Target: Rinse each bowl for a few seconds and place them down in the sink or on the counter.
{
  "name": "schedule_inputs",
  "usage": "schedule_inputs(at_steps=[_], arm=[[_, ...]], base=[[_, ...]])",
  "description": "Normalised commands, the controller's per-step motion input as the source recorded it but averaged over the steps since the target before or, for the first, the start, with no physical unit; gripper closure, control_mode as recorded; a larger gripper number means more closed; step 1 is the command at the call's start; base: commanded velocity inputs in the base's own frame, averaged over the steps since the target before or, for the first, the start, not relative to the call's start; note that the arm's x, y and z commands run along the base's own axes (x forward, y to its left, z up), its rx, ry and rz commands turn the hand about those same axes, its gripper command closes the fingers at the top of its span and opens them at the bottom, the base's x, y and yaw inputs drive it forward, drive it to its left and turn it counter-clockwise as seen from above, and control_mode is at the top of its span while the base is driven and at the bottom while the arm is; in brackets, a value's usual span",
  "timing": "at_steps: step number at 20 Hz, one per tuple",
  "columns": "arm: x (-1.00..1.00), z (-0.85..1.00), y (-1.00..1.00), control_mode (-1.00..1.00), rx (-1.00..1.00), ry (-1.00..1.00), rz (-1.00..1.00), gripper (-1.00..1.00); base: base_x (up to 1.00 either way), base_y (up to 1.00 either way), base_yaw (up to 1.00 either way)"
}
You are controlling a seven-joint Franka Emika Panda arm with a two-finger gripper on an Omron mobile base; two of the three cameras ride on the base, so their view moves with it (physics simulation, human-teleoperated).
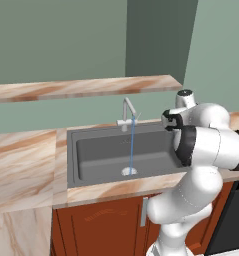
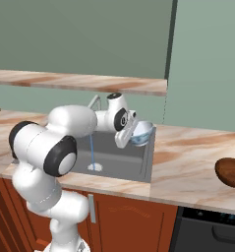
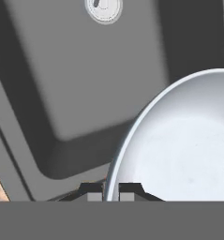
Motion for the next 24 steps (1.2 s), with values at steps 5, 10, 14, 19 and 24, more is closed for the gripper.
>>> schedule_inputs(at_steps=[5, 10, 14, 19, 24], arm=[[-0.01, -0.04, 0.51, -1.0, -0.04, 0.0, 0.04, 1.0], [0.0, -0.04, 0.48, -1.0, -0.03, 0.0, 0.04, 1.0], [0.0, -0.07, 0.45, -1.0, -0.01, 0.0, 0.04, 1.0], [0.0, -0.09, 0.42, -1.0, 0.0, 0.0, 0.04, 1.0], [0.05, -0.13, 0.38, -1.0, 0.0, 0.0, 0.03, 1.0]], base=[[0.0, 0.0, 0.0], [0.0, 0.0, 0.0], [0.0, 0.0, 0.0], [0.0, 0.0, 0.0], [0.0, 0.0, 0.0]])
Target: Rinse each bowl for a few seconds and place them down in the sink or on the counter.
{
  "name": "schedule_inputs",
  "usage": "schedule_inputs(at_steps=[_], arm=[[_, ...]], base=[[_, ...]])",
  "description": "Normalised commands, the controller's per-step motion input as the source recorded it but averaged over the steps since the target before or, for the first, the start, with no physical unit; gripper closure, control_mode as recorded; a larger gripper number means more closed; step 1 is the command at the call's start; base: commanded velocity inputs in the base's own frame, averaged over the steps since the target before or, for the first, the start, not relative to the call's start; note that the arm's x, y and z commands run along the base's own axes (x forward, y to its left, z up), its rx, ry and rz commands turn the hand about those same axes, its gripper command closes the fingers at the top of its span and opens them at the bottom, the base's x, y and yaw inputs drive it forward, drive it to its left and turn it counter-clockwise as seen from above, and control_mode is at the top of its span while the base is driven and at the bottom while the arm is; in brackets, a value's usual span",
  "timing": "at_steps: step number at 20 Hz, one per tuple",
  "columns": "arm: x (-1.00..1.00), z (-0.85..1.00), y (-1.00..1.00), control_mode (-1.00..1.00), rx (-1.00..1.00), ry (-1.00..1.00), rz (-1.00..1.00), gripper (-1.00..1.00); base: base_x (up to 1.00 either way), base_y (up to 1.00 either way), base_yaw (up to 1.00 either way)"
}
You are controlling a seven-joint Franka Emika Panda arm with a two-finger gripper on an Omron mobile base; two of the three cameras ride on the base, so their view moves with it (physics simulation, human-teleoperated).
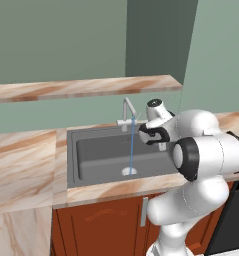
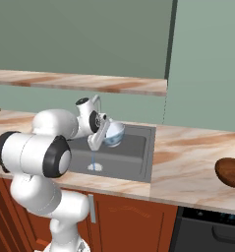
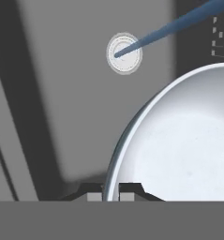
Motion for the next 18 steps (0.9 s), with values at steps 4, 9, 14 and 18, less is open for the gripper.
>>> schedule_inputs(at_steps=[4, 9, 14, 18], arm=[[0.11, -0.14, 0.27, -1.0, 0.0, 0.0, 0.01, 1.0], [0.14, -0.15, 0.28, -1.0, 0.0, 0.0, 0.01, 1.0], [0.15, -0.13, 0.27, -1.0, 0.0, 0.0, 0.0, 1.0], [0.17, -0.15, 0.29, -1.0, 0.0, 0.0, 0.0, 1.0]], base=[[0.0, 0.0, 0.0], [0.0, 0.0, 0.0], [0.0, 0.0, 0.0], [0.0, 0.0, 0.0]])
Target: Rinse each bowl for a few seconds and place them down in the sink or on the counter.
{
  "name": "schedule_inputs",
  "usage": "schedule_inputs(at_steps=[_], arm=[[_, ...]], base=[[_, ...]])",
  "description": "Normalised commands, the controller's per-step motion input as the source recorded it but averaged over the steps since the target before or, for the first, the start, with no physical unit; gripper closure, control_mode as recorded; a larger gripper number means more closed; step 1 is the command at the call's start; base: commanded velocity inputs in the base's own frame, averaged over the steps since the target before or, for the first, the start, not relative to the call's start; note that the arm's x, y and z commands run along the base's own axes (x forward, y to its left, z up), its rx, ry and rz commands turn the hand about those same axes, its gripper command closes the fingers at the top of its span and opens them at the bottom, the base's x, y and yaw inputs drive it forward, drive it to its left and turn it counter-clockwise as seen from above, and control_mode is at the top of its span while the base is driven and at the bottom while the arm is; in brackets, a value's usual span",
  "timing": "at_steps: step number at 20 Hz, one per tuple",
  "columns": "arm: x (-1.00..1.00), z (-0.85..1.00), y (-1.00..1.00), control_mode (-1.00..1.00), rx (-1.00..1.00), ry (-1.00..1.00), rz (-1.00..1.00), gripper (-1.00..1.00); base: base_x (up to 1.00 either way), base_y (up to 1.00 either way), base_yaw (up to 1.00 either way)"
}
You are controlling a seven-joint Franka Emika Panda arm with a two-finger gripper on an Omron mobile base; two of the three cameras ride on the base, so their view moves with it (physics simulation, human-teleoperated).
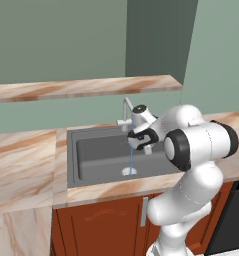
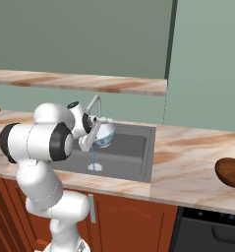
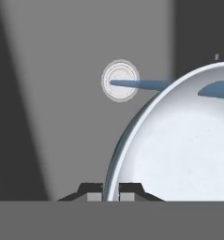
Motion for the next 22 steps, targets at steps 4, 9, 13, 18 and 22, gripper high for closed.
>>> schedule_inputs(at_steps=[4, 9, 13, 18, 22], arm=[[0.21, -0.16, 0.17, -1.0, 0.02, 0.0, 0.0, 1.0], [0.15, -0.08, 0.04, -1.0, 0.03, -0.01, 0.0, 1.0], [0.29, -0.03, 0.0, -1.0, 0.02, 0.0, 0.01, 1.0], [0.3, -0.01, -0.04, -1.0, 0.03, 0.0, 0.02, 1.0], [0.05, 0.01, -0.2, -1.0, 0.09, 0.02, 0.0, 1.0]], base=[[0.0, 0.0, 0.0], [0.0, 0.0, 0.0], [0.0, 0.0, 0.0], [0.0, 0.0, 0.0], [0.0, 0.0, 0.0]])
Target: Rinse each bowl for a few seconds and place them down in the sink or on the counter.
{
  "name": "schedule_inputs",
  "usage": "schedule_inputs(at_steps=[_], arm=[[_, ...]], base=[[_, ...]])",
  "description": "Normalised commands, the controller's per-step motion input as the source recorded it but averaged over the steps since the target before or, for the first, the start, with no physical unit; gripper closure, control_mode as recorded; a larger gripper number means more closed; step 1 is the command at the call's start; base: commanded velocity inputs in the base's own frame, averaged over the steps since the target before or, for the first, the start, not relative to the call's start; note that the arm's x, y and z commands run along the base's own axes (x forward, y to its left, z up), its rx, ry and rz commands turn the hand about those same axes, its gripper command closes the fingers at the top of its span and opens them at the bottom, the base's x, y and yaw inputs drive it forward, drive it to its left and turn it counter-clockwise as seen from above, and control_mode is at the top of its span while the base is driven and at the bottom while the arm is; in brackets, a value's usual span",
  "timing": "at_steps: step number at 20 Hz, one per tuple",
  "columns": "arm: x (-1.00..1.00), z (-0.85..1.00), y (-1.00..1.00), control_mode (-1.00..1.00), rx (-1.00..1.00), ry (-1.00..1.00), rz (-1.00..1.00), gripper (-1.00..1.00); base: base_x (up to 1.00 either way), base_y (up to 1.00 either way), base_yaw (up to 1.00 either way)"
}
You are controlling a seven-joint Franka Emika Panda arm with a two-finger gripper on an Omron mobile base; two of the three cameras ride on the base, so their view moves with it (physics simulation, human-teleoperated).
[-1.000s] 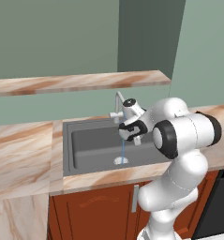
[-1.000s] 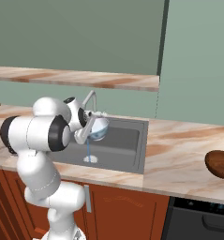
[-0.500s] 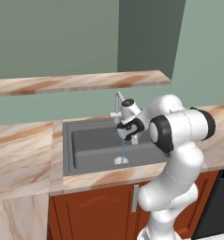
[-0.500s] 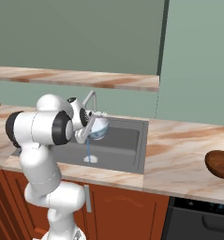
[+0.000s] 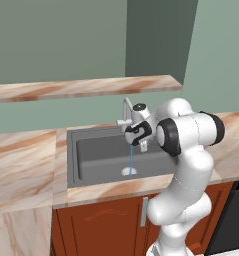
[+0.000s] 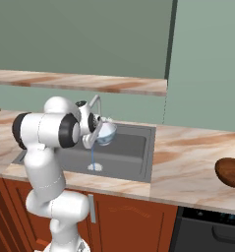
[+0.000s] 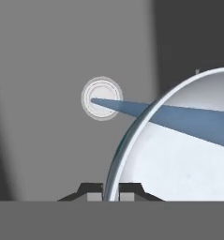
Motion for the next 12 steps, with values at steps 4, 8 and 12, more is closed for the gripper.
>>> schedule_inputs(at_steps=[4, 8, 12], arm=[[-0.03, 0.09, -0.29, -1.0, 0.13, 0.04, 0.0, 1.0], [-0.17, 0.14, -0.33, -1.0, 0.11, 0.03, -0.01, 1.0], [-0.23, 0.22, -0.29, -1.0, 0.05, 0.0, -0.01, 1.0]], base=[[0.0, 0.0, 0.0], [0.0, 0.0, 0.0], [0.0, 0.0, 0.0]])
